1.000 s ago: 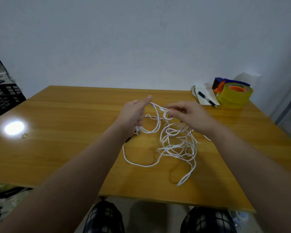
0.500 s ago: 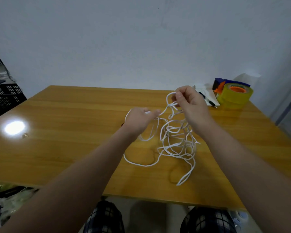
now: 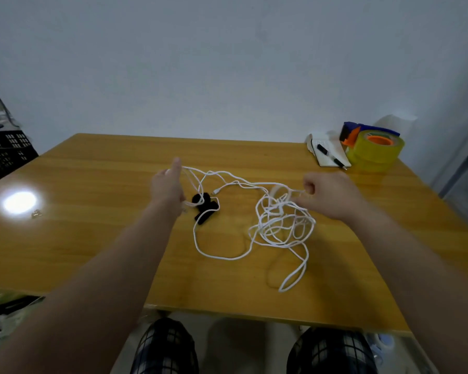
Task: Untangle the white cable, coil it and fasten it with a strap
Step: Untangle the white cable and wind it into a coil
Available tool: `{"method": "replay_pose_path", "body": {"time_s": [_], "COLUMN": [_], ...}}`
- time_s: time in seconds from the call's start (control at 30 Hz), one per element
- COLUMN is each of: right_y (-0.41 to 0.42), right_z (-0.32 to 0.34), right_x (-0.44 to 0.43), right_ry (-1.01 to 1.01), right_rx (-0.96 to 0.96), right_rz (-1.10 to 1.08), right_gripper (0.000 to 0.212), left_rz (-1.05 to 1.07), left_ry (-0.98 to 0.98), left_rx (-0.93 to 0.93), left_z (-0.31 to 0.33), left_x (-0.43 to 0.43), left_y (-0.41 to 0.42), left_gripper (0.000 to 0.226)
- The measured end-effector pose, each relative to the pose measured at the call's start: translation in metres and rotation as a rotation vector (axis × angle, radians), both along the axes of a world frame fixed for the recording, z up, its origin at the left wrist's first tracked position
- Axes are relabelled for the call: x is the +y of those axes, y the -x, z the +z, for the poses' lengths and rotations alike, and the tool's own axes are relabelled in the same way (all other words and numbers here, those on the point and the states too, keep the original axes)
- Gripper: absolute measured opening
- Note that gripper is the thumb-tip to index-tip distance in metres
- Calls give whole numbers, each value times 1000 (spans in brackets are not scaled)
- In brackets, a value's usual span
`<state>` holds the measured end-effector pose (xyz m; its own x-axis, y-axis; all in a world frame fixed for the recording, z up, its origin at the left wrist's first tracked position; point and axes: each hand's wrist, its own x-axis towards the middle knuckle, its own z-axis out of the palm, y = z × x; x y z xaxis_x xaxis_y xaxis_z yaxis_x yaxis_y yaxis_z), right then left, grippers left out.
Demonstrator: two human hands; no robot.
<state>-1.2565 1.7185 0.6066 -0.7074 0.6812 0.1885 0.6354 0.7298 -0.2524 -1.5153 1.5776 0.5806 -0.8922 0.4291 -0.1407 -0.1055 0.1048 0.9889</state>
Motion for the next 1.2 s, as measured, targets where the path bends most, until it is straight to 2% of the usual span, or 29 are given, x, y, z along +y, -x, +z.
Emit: {"method": "replay_pose_path", "body": {"time_s": [0.07, 0.13, 0.17, 0.2, 0.27, 0.33, 0.43, 0.53, 0.63, 0.67, 0.7, 0.77, 0.8, 0.93, 1.07, 1.13, 1.2], "right_y": [-8, -13, -12, -9, 1, 8, 15, 24, 43, 50, 56, 63, 65, 74, 82, 81, 76], "right_z": [-19, -38, -43, -46, -42, -31, -2, 27, 34, 31, 27, 18, 14, 2, 0, 0, -1], "right_x": [13, 21, 22, 24, 22, 23, 14, -13, -37, -41, -42, -43, -42, -46, -44, -43, -40], "right_ry": [-101, -39, 60, 201, 452, 450, 325, 423, 601, 604, 581, 492, 464, 369, 339, 428, 599], "right_rx": [-215, -299, -249, -111, 267, 503, 591, 714, 610, 555, 517, 510, 549, 661, 752, 757, 723], "right_rz": [-129, -198, -207, -201, -222, -264, -224, 27, 262, 300, 336, 366, 348, 196, 44, 83, 136], "right_gripper": [24, 10, 9, 12, 15, 23, 27, 25, 58, 67, 66, 33, 23, 36, 39, 41, 42], "left_rz": [33, -47, -133, -225, -378, -485, -580, -675, -732, -736, -740, -765, -783, -805, -793, -748, -667], "left_ry": [-134, -271, -319, -341, -332, -321, -282, -224, -219, -233, -250, -291, -316, -398, -368, -457, -589], "left_rx": [-54, -101, -123, -132, -107, -72, 12, 96, 110, 96, 70, -12, -72, -348, -419, -516, -640], "left_z": [3, 7, 9, 11, 17, 26, 39, 45, 48, 48, 48, 48, 47, 38, 26, 28, 35], "left_x": [-4, -5, -4, -3, -1, 1, 5, 11, 16, 17, 18, 18, 17, 10, 3, 5, 9], "left_y": [7, 6, 3, -2, -15, -26, -39, -54, -70, -75, -77, -78, -77, -75, -85, -86, -82], "left_gripper": [34, 37, 41, 43, 43, 42, 42, 42, 43, 45, 46, 43, 41, 38, 40, 45, 52]}}
